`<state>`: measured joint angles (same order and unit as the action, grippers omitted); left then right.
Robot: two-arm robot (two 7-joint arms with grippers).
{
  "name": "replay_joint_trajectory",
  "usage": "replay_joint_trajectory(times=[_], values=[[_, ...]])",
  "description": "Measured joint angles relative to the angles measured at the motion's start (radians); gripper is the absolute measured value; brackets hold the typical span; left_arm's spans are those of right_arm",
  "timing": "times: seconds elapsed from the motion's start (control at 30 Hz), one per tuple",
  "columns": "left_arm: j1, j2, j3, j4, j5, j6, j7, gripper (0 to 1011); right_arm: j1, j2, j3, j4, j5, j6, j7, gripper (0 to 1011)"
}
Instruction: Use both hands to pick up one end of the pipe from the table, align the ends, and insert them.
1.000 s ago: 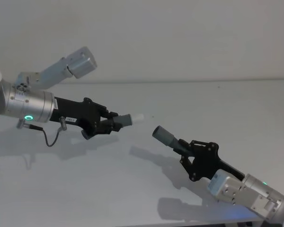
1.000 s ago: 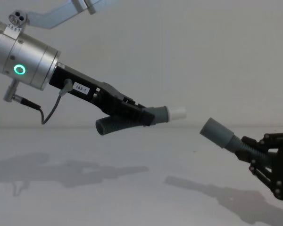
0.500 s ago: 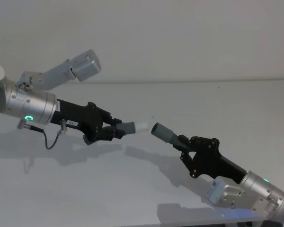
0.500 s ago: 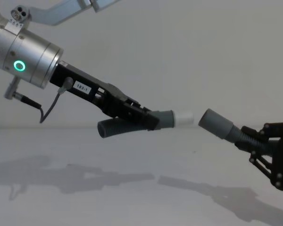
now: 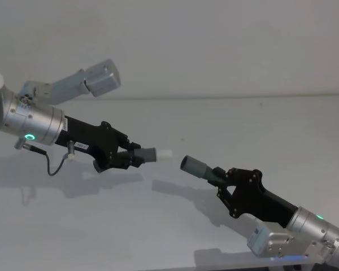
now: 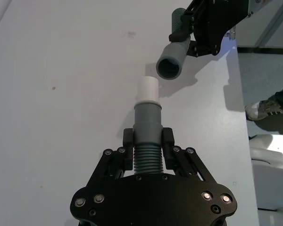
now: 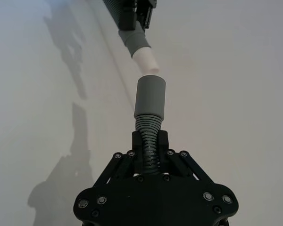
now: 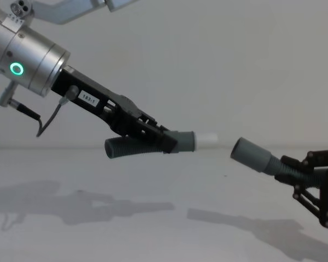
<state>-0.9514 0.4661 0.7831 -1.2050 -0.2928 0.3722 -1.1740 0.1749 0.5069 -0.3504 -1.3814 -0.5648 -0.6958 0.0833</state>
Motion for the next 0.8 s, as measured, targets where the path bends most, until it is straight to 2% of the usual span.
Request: replay_joint_trajectory(times=[0.27,0.8], values=[[-0.007,0.007,0.01,-0.003,0.001,0.004,-0.002,327,0.007,0.01,-0.007,0.012,-0.02,-0.008,-0.011,162],[-0.007,0.01,0.035,0.0,-0.018,0.014,-0.029,327,0.025,0.018,-0.019,0.014,-0.022,-0.011,-0.019,158]])
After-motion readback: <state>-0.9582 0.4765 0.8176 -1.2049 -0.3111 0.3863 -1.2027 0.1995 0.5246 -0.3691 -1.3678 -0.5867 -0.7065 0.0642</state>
